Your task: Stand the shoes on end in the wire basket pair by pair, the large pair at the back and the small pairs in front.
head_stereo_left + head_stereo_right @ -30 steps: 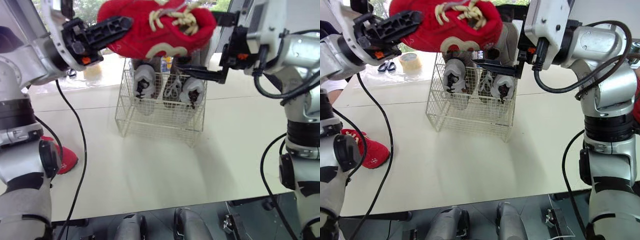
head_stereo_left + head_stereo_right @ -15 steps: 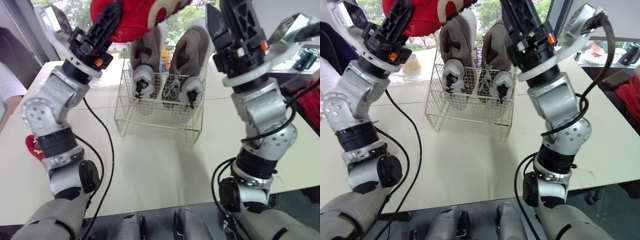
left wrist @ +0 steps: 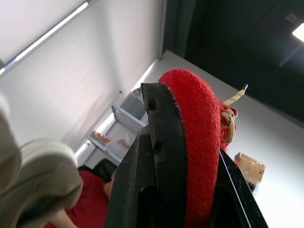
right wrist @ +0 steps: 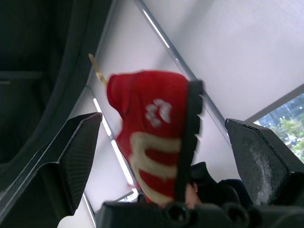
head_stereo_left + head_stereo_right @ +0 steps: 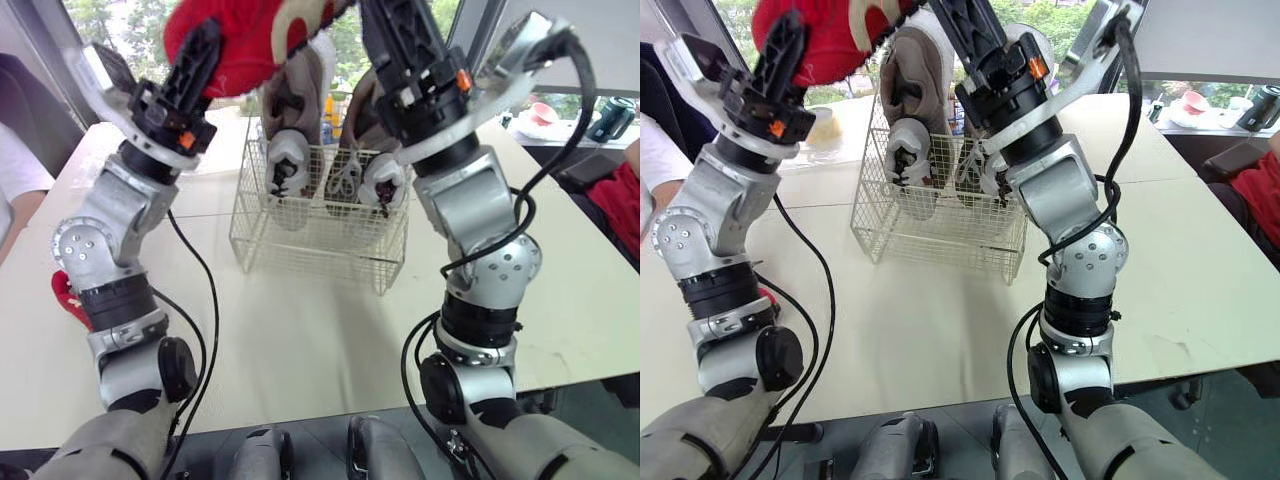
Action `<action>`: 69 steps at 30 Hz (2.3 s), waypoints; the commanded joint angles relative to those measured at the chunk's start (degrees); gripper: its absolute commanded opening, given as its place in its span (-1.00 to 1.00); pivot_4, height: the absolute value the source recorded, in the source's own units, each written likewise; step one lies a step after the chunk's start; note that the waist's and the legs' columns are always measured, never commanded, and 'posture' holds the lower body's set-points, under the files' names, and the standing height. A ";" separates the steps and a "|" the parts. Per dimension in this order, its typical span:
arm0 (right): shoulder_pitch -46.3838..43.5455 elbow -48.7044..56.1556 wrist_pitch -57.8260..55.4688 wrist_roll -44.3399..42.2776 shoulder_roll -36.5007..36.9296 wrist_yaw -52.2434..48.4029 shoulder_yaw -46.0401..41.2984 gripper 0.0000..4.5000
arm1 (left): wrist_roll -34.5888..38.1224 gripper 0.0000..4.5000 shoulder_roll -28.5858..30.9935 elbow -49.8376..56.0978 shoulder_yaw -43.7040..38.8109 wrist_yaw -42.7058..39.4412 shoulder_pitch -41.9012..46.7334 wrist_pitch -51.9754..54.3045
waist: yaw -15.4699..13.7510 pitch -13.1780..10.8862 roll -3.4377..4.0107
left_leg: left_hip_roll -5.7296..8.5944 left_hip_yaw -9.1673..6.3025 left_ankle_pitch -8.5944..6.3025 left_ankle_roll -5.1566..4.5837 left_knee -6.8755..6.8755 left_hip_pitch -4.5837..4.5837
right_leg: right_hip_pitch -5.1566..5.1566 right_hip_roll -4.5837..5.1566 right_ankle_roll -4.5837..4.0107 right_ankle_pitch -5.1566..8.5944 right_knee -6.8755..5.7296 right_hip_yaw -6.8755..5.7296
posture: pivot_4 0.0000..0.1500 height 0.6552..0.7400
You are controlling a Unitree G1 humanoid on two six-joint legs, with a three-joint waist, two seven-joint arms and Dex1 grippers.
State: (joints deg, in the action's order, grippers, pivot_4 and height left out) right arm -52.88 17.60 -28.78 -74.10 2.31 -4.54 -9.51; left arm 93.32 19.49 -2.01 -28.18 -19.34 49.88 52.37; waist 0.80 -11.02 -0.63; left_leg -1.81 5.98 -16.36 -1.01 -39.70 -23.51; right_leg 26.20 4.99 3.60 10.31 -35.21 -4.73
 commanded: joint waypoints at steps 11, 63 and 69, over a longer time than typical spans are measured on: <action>-1.88 -0.44 0.45 -0.14 0.99 -2.28 -0.87 1.00 | -3.61 -0.90 -5.98 10.39 9.78 4.34 -0.27 -4.68 | -0.24 0.02 -0.03 | 0.04 -0.07 -0.11 -0.19 -0.07 0.00 | -0.17 -0.01 0.00 0.00 0.11 -0.04 | 1.00 1.00; -2.09 1.99 1.35 1.99 3.86 -5.35 -0.65 -0.53 | -9.87 0.97 12.22 20.73 13.65 2.33 -16.76 0.71 | 0.12 0.01 -0.02 | -0.03 -0.04 -0.09 -0.15 0.37 0.00 | 0.09 -0.06 -0.02 0.02 0.20 -0.02 | 1.00 1.00; 0.26 6.96 -6.51 17.85 14.47 -12.75 14.90 -0.53 | -10.20 0.97 24.96 30.95 12.39 -1.86 -26.64 5.47 | 0.26 -0.06 -0.03 | -0.06 0.01 -0.03 -0.04 0.55 -0.03 | 0.30 -0.05 -0.06 0.07 0.16 0.04 | 1.00 1.00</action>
State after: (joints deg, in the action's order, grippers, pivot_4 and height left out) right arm -52.87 21.37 -32.56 -61.70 15.49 -14.69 -1.21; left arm 84.22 41.86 23.81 -14.19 -19.39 23.35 57.52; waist 1.06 -11.08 -0.66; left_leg -1.86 5.99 -16.39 -1.05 -39.15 -23.52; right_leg 26.49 4.95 3.51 10.41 -35.06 -4.69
